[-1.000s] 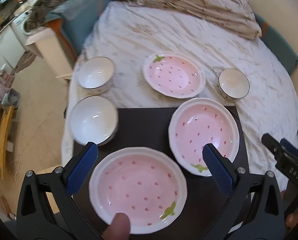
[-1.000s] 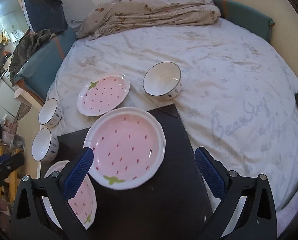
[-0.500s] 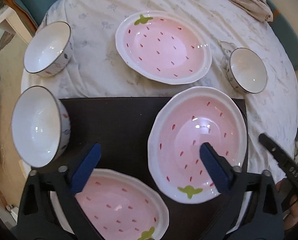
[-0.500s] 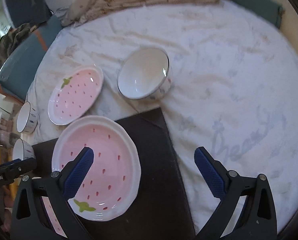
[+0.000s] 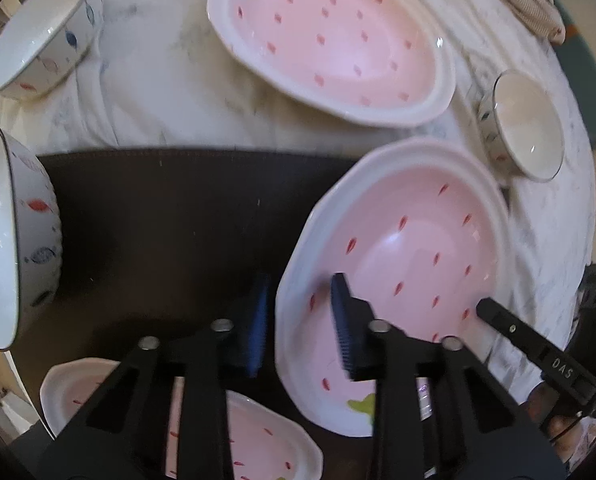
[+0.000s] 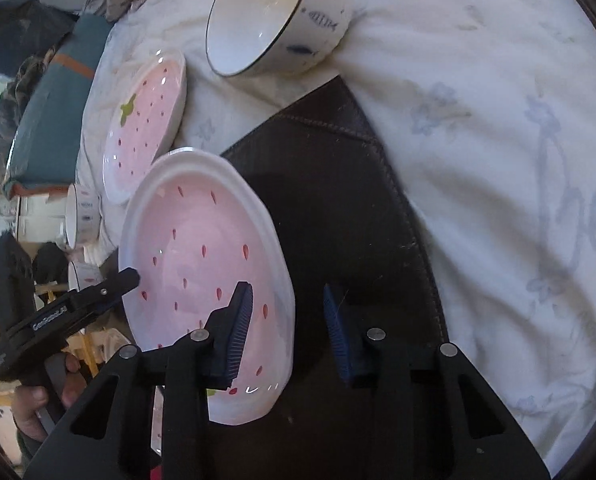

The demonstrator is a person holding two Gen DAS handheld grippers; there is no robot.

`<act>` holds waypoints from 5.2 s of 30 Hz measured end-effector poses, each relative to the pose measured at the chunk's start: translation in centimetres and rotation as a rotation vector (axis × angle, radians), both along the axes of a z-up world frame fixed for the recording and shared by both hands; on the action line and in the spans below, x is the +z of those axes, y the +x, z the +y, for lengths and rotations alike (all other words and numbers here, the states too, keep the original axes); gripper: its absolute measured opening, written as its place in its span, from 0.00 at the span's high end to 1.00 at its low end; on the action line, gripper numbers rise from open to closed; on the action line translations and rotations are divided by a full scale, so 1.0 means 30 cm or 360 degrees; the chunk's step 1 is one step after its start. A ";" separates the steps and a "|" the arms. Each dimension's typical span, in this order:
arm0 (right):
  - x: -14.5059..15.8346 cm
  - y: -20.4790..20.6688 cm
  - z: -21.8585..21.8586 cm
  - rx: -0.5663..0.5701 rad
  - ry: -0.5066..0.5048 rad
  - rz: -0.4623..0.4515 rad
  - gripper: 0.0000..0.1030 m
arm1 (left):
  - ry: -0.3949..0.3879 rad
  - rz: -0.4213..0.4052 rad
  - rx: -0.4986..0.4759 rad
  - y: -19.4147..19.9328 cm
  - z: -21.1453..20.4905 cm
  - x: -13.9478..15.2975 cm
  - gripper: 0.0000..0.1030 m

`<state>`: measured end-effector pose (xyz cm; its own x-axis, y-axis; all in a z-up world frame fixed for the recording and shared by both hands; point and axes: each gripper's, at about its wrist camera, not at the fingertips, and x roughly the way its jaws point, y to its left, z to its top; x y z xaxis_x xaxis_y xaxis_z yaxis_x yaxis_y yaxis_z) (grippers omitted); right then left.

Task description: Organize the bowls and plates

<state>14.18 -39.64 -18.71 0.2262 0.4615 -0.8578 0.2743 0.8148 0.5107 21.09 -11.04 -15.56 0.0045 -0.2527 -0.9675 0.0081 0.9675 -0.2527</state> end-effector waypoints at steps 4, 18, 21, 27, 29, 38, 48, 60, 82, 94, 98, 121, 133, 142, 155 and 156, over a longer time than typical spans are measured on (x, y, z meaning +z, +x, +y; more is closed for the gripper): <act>-0.012 0.000 0.012 0.0024 0.0028 0.0006 0.87 | -0.0024 -0.0064 -0.0006 -0.016 -0.002 -0.002 0.78; -0.010 0.001 0.009 -0.0051 -0.0004 -0.0025 0.86 | 0.0090 0.0023 -0.0215 0.001 -0.138 -0.009 0.73; -0.021 -0.006 -0.012 -0.0056 0.0017 -0.0015 0.83 | 0.0075 0.0014 -0.0261 0.013 -0.160 -0.014 0.74; 0.000 -0.014 0.017 -0.0011 -0.0096 -0.0081 0.83 | -0.0002 -0.0050 -0.0204 -0.016 -0.106 -0.004 0.77; 0.011 -0.024 0.017 0.0001 -0.0096 -0.0095 0.83 | -0.0045 -0.0054 -0.0168 -0.031 -0.071 0.006 0.77; 0.105 -0.091 0.024 0.0022 -0.0067 -0.0233 0.89 | -0.0079 -0.0187 -0.0113 -0.067 -0.042 0.075 0.77; 0.194 -0.158 0.058 0.0083 -0.0075 -0.0348 0.88 | -0.0112 -0.0248 -0.0116 -0.150 0.008 0.177 0.77; 0.260 -0.279 0.177 0.0177 -0.0042 -0.0407 0.88 | -0.0074 -0.0302 -0.0070 -0.333 0.140 0.257 0.77; 0.159 -0.346 0.537 0.0502 -0.0100 -0.0288 0.83 | 0.0066 -0.0204 0.0179 -0.485 0.443 0.159 0.77; 0.153 -0.316 0.626 0.0602 -0.0185 -0.0297 0.82 | 0.0103 -0.0175 0.0218 -0.494 0.482 0.122 0.77; 0.154 -0.312 0.625 0.0615 -0.0226 -0.0295 0.81 | 0.0101 -0.0153 0.0225 -0.497 0.480 0.110 0.77; 0.146 -0.291 0.606 0.0608 -0.0166 -0.0271 0.82 | 0.0204 -0.0132 0.0095 -0.488 0.453 0.123 0.76; 0.124 -0.279 0.596 0.0596 -0.0107 -0.0227 0.88 | 0.0309 -0.0130 0.0069 -0.481 0.473 0.099 0.76; 0.111 -0.301 0.612 0.0661 -0.0027 -0.0085 0.84 | 0.0267 -0.0105 0.0128 -0.479 0.499 0.090 0.76; 0.149 -0.297 0.577 0.0650 0.0050 -0.0017 0.47 | 0.0206 -0.0070 0.0169 -0.478 0.502 0.086 0.75; 0.155 -0.297 0.570 0.0644 0.0021 -0.0032 0.39 | 0.0209 -0.0073 0.0173 -0.477 0.504 0.088 0.75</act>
